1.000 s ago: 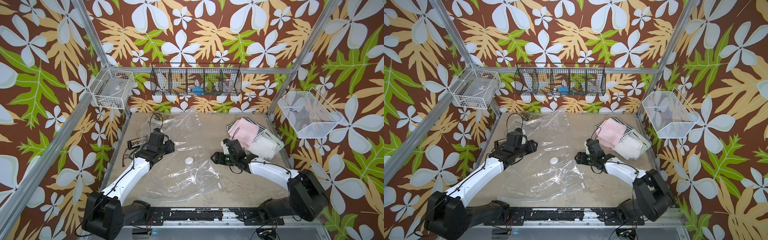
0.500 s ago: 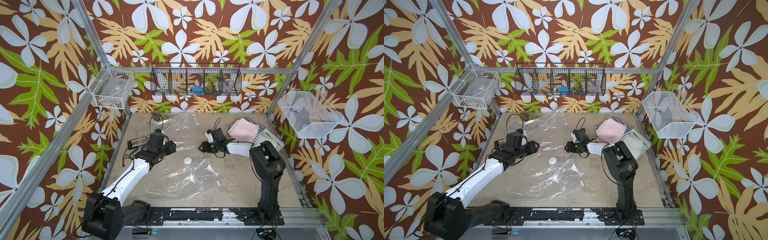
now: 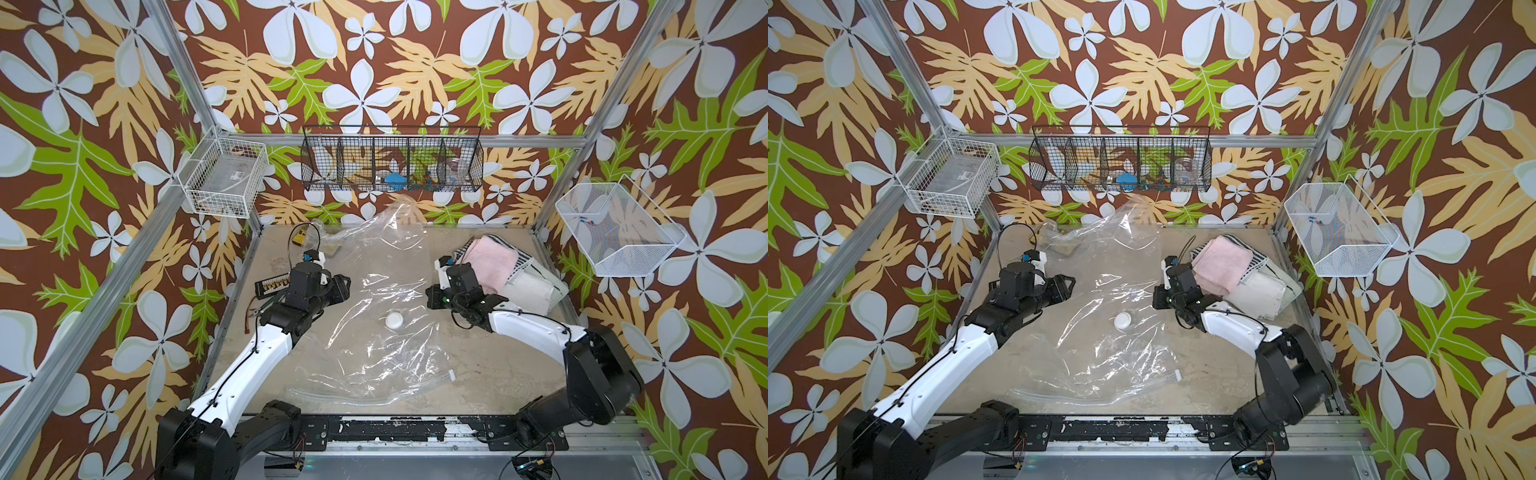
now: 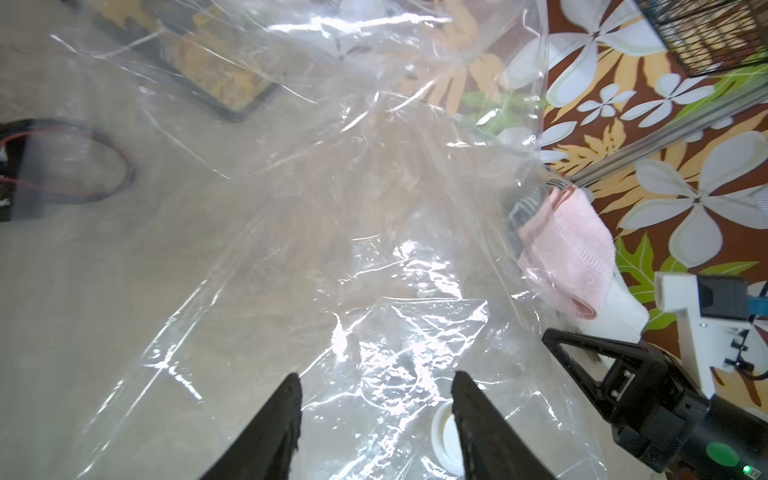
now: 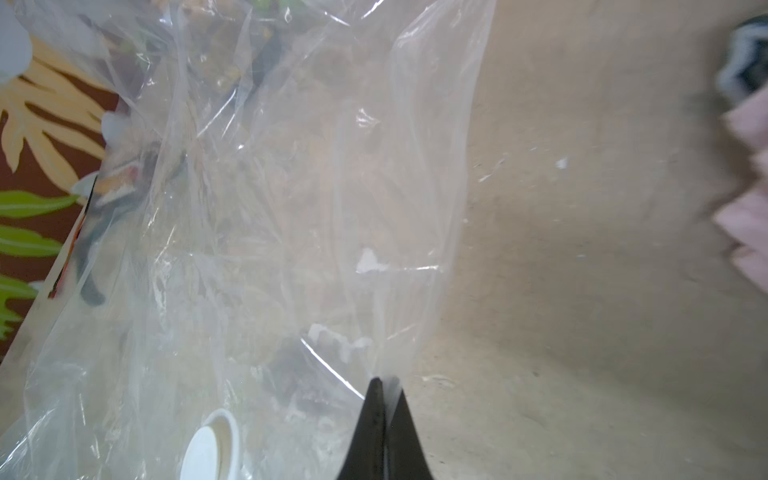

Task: Place the folded towel into the vacuum bag
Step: Adjust the vacuum bag at the center of the board.

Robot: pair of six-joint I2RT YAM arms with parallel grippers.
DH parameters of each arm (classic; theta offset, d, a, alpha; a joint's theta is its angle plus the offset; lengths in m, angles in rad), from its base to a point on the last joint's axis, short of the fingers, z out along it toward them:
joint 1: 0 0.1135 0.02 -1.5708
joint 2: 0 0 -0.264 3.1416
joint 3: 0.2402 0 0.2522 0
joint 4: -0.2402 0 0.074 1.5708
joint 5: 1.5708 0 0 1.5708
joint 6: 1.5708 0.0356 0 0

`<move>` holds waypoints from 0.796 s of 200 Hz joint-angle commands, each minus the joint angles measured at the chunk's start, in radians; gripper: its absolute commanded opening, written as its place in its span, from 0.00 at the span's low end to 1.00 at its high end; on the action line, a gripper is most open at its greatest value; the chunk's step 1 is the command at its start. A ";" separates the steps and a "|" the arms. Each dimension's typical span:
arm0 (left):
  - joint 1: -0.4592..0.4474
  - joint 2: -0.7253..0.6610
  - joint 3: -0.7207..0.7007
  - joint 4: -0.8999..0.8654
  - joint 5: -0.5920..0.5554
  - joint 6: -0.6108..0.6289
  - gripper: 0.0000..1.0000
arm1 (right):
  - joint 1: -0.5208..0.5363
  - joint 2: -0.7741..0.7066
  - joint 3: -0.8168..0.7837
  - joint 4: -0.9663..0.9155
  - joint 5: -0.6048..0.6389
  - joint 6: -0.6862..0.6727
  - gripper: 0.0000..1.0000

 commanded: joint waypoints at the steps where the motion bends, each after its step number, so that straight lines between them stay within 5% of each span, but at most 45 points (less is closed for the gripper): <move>1: -0.025 -0.006 -0.006 0.062 0.006 0.021 0.60 | -0.080 -0.009 -0.084 0.148 0.050 0.148 0.00; 38: -0.082 0.046 0.000 0.095 -0.005 0.004 0.60 | -0.098 0.298 0.156 0.209 -0.084 0.216 0.00; 69: -0.104 0.083 0.015 0.098 -0.005 -0.010 0.59 | -0.073 0.537 0.521 -0.008 -0.149 0.169 0.03; 92: -0.121 0.110 0.021 0.103 0.003 -0.017 0.60 | -0.069 0.530 0.531 -0.041 -0.144 0.167 0.15; 124: -0.156 0.155 0.047 0.121 0.005 -0.032 0.59 | -0.074 0.447 0.510 -0.183 -0.093 0.103 0.52; 159: -0.224 0.198 0.100 0.135 -0.005 -0.038 0.60 | -0.136 0.263 0.412 -0.301 -0.014 0.046 0.66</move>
